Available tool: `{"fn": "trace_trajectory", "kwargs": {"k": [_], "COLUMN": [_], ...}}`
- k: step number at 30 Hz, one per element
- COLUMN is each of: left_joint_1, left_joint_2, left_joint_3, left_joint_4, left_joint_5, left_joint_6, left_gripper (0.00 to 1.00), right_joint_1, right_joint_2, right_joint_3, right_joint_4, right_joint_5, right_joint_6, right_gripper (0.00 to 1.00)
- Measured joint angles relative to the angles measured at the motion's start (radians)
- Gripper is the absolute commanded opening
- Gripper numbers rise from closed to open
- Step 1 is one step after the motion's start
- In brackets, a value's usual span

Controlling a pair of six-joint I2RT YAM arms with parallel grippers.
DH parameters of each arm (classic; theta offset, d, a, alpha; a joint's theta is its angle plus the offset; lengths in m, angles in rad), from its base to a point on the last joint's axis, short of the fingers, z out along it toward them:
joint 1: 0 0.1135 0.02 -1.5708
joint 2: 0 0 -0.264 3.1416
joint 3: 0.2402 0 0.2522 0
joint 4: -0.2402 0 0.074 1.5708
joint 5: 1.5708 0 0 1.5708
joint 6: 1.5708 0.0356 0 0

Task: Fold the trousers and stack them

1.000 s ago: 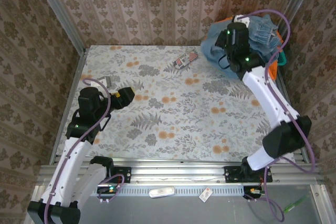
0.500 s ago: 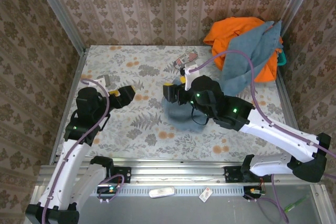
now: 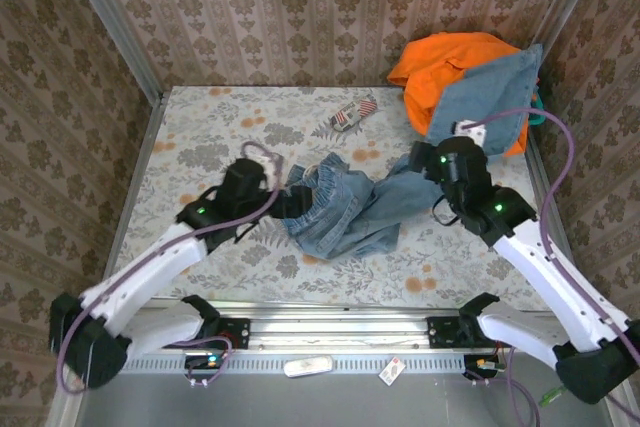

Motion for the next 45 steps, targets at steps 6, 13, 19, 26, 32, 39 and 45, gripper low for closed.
{"fn": "trace_trajectory", "kwargs": {"k": [6, 13, 19, 26, 32, 39, 45], "left_joint_1": [-0.119, -0.115, -0.078, -0.043, 0.113, 0.331, 0.427], "left_joint_2": [0.279, 0.512, 0.657, 0.546, 0.33, 0.316, 0.267], "left_joint_3": [0.204, 0.404, 0.455, 0.36, 0.355, 0.519, 0.597], "left_joint_4": [-0.006, 0.002, 0.018, -0.002, -0.073, -0.117, -0.055], "left_joint_5": [-0.085, -0.145, -0.141, -0.166, -0.237, -0.255, -0.225], "left_joint_6": [0.048, 0.092, 0.123, 0.164, 0.208, 0.278, 0.331], "left_gripper": [1.0, 1.0, 0.22, 0.0, 0.0, 0.0, 0.0], "right_joint_1": [-0.386, -0.525, -0.533, -0.53, -0.484, -0.376, -0.327], "right_joint_2": [0.106, 0.35, 0.518, 0.496, 0.355, 0.306, 0.275], "right_joint_3": [-0.121, -0.126, -0.06, -0.023, 0.058, 0.24, 0.348], "right_joint_4": [0.012, 0.131, 0.202, 0.218, 0.171, 0.138, 0.121], "right_joint_5": [-0.198, -0.407, -0.537, -0.606, -0.605, -0.6, -0.613], "right_joint_6": [0.093, 0.14, 0.132, 0.126, 0.108, 0.101, 0.093], "right_gripper": [1.0, 1.0, 0.37, 0.0, 0.0, 0.0, 0.0]}}
